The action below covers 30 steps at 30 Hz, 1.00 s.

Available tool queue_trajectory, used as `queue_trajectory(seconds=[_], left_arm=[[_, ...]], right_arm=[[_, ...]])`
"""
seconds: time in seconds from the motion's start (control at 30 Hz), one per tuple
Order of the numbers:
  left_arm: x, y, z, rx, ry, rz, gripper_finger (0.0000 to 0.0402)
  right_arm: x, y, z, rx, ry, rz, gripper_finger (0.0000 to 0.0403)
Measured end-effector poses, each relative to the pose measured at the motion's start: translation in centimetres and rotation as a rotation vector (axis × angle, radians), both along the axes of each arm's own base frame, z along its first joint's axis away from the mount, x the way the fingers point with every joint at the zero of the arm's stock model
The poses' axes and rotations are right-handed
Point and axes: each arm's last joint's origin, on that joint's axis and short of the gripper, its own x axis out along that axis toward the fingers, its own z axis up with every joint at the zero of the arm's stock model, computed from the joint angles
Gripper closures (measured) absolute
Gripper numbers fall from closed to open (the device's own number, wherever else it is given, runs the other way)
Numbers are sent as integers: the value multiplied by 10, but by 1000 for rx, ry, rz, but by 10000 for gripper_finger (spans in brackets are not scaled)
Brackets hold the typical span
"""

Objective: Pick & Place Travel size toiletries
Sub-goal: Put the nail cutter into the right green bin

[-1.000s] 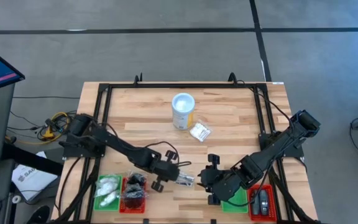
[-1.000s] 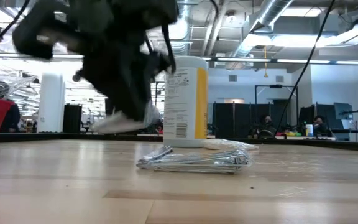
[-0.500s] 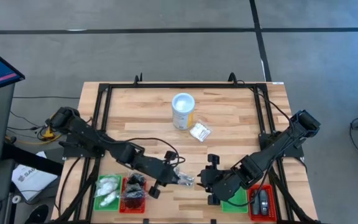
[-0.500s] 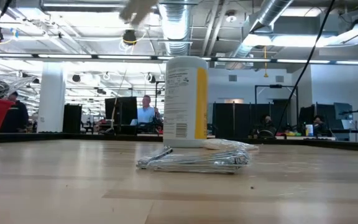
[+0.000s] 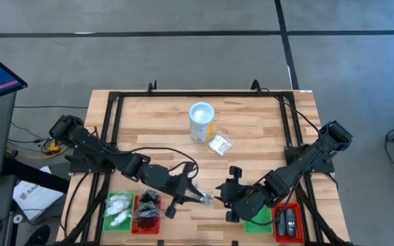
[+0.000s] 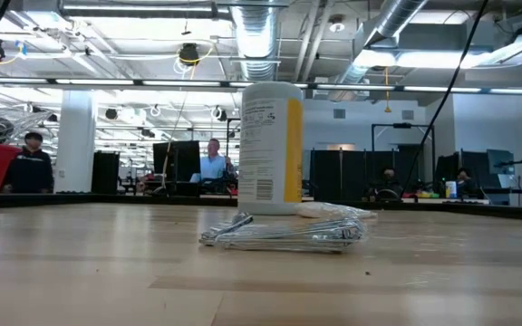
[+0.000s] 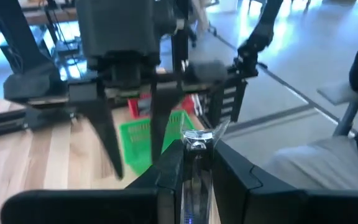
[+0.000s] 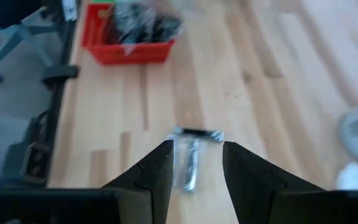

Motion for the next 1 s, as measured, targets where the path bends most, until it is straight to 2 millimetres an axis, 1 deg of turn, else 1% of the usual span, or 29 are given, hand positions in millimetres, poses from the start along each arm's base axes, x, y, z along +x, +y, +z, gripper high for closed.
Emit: queue_trajectory(seconds=[0.17, 0.33, 0.6, 1.0], left_arm=[[2, 0, 6, -14, -62, 37, 353], [3, 2, 11, 20, -127, 101, 353], [5, 3, 18, 25, -205, 136, 353], [5, 4, 23, 55, -262, 166, 353]], right_arm=[[1, -2, 1, -60, -49, -63, 274], [3, -3, 5, -102, -120, -120, 274], [10, 1, 15, -161, -236, -107, 274], [15, 4, 25, -203, -318, -91, 274]])
